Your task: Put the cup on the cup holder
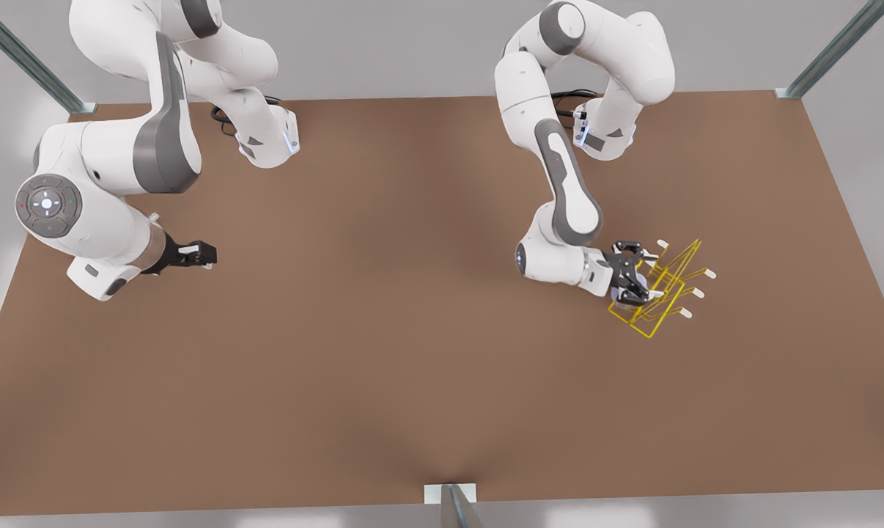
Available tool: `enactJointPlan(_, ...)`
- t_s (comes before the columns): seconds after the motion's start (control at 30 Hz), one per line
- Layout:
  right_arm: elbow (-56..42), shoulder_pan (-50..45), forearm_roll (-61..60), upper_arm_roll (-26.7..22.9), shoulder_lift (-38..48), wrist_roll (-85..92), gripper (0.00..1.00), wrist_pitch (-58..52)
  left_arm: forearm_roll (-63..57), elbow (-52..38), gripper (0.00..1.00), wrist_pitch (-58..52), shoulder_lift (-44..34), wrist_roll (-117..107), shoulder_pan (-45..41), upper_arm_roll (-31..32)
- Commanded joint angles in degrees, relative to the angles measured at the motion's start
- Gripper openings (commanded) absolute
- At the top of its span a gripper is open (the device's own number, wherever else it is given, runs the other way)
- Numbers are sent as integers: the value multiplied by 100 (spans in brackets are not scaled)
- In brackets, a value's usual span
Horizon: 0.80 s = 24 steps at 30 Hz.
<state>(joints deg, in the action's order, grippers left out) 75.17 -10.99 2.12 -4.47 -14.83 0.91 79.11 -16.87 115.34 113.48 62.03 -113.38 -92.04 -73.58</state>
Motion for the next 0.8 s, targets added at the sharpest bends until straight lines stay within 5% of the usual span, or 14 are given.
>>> enactJointPlan(0.0, -11, 0, -1, -2, 6, 49, 100, 8, 43, -12, 100, -518, -619, 623, -427, -261)
enactJointPlan(0.03, -11, 0, -1, -2, 6, 49, 100, 8, 736, -617, 100, -2073, -1912, 2064, -964, -481)
enactJointPlan(0.13, -108, -9, 26, -2, 24, 14, 100, 8, 2882, -2709, 100, -4738, -1993, 7749, -929, -2002)
enactJointPlan(0.2, -90, 18, 17, -2, 120, -3, 100, 8, 3470, -3606, 100, -5029, -2010, 10222, 19, -1958)
enactJointPlan(0.23, -82, 27, 8, 16, 129, -39, 100, 8, 3691, -3966, 100, -5046, -2378, 11135, 738, -1442)
enactJointPlan(0.3, -73, 35, 8, 16, 129, -39, 100, 8, 3585, -6391, 100, -6110, -2924, 11303, 4403, 2618)
enactJointPlan(0.33, -73, 35, 8, 16, 129, -30, 100, 8, 3577, -6516, 100, -5952, -3187, 11260, 5090, 3569)
enactJointPlan(0.37, -64, 35, 8, 16, 129, -12, 100, 8, 2876, -6376, 100, -5504, -3609, 11093, 6127, 5193)
enactJointPlan(0.43, -73, 35, 17, 16, 121, 5, 100, 8, 967, -3708, 100, -3240, -4987, 10102, 7558, 7961)
enactJointPlan(0.47, -73, 35, 8, 16, 120, 23, 100, 8, 1185, -2658, 100, -2533, -5446, 10011, 7869, 8211)
enactJointPlan(0.57, -73, 35, -1, 16, 120, 32, 100, 8, 1678, -3272, 100, -3999, -5272, 10934, 7957, 8211)
enactJointPlan(0.77, -73, 35, -9, 16, 120, 32, 100, 8, 1669, -3273, 100, -4150, -5148, 10952, 7983, 8176)
